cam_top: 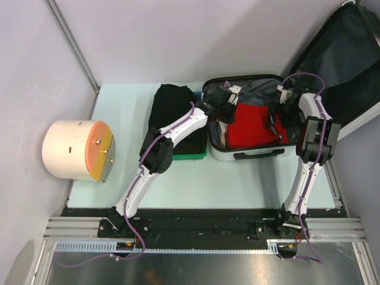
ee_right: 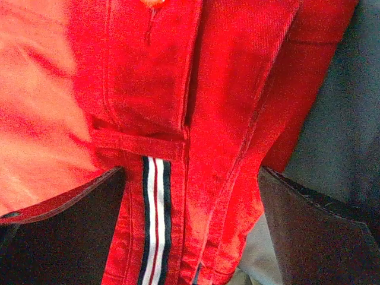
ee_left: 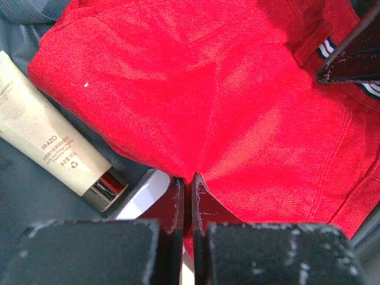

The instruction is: Open, take out, and arrange the luggage

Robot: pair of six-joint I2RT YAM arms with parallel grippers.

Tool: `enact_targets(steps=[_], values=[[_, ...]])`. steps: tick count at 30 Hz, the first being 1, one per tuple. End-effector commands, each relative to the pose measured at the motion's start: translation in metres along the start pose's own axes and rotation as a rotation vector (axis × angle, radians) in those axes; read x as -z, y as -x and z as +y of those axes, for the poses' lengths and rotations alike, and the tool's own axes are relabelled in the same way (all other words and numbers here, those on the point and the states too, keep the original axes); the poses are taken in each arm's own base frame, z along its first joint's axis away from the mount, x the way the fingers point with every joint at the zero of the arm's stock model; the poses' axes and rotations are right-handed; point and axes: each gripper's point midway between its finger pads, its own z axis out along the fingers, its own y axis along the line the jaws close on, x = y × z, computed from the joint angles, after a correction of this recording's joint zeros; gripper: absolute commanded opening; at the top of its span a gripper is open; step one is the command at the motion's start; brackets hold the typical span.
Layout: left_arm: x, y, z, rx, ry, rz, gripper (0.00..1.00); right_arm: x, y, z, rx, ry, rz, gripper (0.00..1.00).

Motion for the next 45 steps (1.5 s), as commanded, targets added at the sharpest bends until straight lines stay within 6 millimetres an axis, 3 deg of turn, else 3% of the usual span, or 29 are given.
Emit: enact_targets(steps=[1,4,7,9,10,13,20,28,30,34,37,38,39,40,41,42,43,44,45], values=[[0.028,0.046,-0.013,-0.024,-0.033,-0.117,0.00,-0.034,-0.020,-0.051,-0.082,-0.046,0.086,0.98],[0.027,0.043,-0.015,-0.026,-0.045,-0.108,0.00,-0.041,-0.028,-0.039,-0.078,0.003,0.101,0.92],[0.029,0.044,-0.022,-0.027,-0.079,-0.109,0.00,-0.038,-0.023,-0.021,-0.049,0.048,0.079,0.63],[0.034,0.051,-0.029,-0.041,-0.113,-0.120,0.00,-0.027,-0.013,-0.007,-0.029,0.086,0.052,0.49],[0.038,0.056,-0.036,-0.049,-0.141,-0.130,0.00,-0.021,-0.009,-0.003,-0.018,0.095,0.035,0.29],[0.059,0.081,-0.057,-0.088,-0.238,-0.189,0.00,0.004,0.010,0.009,0.000,0.121,-0.036,0.00],[0.131,0.133,-0.087,-0.092,-0.333,-0.314,0.00,0.073,0.050,0.027,0.012,0.127,-0.229,0.00],[0.190,0.163,-0.067,-0.040,-0.331,-0.384,0.00,0.119,0.081,0.056,0.031,0.134,-0.367,0.00],[0.208,0.170,-0.054,-0.023,-0.315,-0.406,0.00,0.130,0.092,0.067,0.034,0.139,-0.398,0.00],[0.230,0.164,-0.025,0.003,-0.281,-0.399,0.00,0.138,0.112,0.103,0.062,0.175,-0.450,0.00],[0.260,0.162,0.003,0.015,-0.226,-0.422,0.00,0.141,0.128,0.143,0.093,0.219,-0.478,0.00],[0.269,0.161,0.021,0.030,-0.191,-0.428,0.00,0.140,0.132,0.165,0.120,0.245,-0.482,0.00],[0.277,0.159,0.030,0.037,-0.170,-0.434,0.00,0.140,0.135,0.172,0.120,0.252,-0.489,0.00],[0.293,0.154,0.037,0.043,-0.153,-0.441,0.00,0.140,0.141,0.194,0.139,0.275,-0.501,0.00],[0.303,0.151,0.058,0.062,-0.115,-0.447,0.00,0.141,0.145,0.206,0.144,0.290,-0.508,0.00],[0.303,0.138,0.070,0.080,-0.090,-0.424,0.00,0.130,0.145,0.230,0.170,0.317,-0.493,0.00],[0.315,0.134,0.094,0.085,-0.035,-0.433,0.00,0.136,0.155,0.244,0.198,0.325,-0.525,0.00],[0.331,0.132,0.099,0.081,-0.012,-0.448,0.00,0.134,0.157,0.256,0.192,0.336,-0.523,0.00],[0.329,0.119,0.112,0.092,0.015,-0.423,0.00,0.119,0.157,0.278,0.211,0.352,-0.500,0.00]])
